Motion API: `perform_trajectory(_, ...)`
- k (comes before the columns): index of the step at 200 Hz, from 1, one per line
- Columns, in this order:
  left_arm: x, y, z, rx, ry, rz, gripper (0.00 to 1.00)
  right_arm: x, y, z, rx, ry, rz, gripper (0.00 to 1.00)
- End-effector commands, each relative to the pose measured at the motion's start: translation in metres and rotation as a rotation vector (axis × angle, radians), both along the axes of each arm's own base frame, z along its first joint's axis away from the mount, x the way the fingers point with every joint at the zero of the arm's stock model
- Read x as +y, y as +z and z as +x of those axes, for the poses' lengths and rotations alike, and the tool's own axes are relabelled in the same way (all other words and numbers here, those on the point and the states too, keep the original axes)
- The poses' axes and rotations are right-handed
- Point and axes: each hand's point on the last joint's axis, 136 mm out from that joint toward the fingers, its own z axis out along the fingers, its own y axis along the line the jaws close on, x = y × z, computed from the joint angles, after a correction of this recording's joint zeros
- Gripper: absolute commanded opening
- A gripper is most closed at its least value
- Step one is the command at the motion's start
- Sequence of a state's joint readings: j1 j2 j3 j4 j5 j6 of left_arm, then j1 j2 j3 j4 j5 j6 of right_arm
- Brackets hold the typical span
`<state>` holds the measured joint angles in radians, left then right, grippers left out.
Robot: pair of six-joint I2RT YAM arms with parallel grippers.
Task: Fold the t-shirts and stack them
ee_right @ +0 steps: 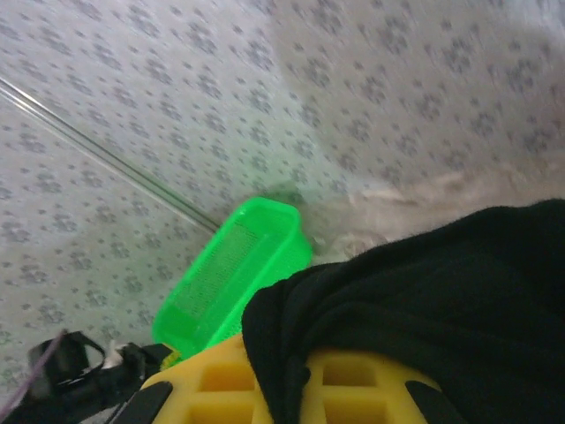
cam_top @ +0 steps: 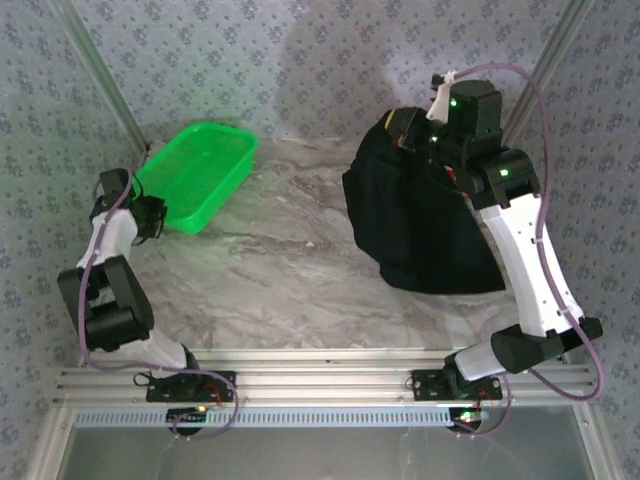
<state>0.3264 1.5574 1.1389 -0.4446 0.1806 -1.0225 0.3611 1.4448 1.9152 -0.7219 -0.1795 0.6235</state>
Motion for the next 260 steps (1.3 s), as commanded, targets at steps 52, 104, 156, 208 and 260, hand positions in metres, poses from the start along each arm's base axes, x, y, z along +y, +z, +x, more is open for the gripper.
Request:
perform_trajectory(52,0.052,0.001,-0.056,0.052,0.273,0.097,0.00,0.059,-0.090,0.022,0.261,0.138,0.062,0.00)
perform_trajectory(104,0.059,-0.010,-0.048,0.010,0.309,0.108,0.00,0.111,-0.153,0.024,0.457,0.264,0.017,0.00)
perform_trajectory(156,0.067,-0.017,-0.035,-0.007,0.324,0.117,0.00,0.124,-0.206,0.035,0.596,0.300,-0.029,0.23)
perform_trajectory(208,0.059,-0.009,-0.029,-0.027,0.288,0.109,0.08,0.096,-0.198,0.026,0.565,0.409,-0.164,0.79)
perform_trajectory(260,0.038,0.029,-0.038,-0.106,0.231,0.101,1.00,-0.021,-0.223,-0.009,0.660,0.195,-0.276,0.99)
